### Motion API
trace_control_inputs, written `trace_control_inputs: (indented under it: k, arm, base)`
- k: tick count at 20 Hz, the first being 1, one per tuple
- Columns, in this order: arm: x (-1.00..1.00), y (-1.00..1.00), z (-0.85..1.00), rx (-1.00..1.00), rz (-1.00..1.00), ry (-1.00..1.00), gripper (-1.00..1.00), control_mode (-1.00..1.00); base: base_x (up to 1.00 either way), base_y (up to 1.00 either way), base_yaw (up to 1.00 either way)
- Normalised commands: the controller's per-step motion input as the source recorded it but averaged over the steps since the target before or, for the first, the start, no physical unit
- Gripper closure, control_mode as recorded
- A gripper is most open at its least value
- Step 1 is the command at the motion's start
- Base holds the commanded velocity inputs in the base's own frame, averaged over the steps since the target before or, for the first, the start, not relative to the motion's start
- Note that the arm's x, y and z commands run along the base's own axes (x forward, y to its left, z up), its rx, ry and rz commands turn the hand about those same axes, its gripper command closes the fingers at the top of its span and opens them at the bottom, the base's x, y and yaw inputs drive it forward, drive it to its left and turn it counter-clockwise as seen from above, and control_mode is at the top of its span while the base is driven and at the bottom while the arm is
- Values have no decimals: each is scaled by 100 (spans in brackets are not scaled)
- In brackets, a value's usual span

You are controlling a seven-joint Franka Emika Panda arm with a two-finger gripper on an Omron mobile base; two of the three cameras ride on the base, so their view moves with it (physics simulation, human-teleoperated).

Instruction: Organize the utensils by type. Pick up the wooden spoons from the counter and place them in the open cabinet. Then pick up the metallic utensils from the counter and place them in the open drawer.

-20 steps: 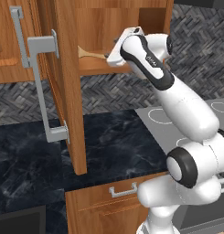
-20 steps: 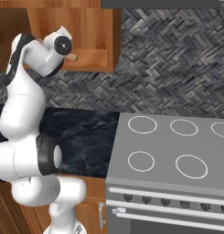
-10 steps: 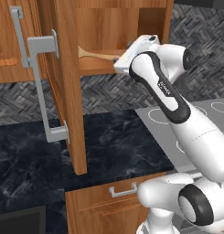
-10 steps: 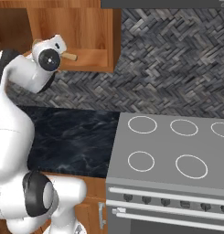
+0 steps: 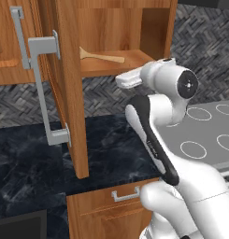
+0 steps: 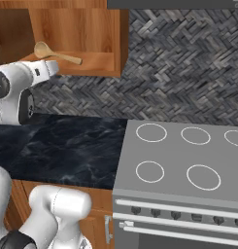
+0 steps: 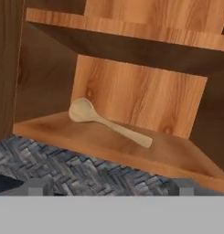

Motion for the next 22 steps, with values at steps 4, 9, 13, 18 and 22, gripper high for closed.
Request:
trace_control_inputs:
  k: [4,9,13,18,22]
  arm:
    - [-95,-24,0,23,-30,46,-100,-100]
    - [-93,-42,-2,13,-24,43,-100,-100]
    - [-73,-47,-13,0,-14,37,-100,-100]
    - [-33,-22,-16,0,0,18,-100,-100]
    - [0,0,0,0,0,0,-100,-100]
  base:
    - [0,0,0]
    - [0,0,0]
    - [0,0,0]
    - [0,0,0]
    - [0,0,0]
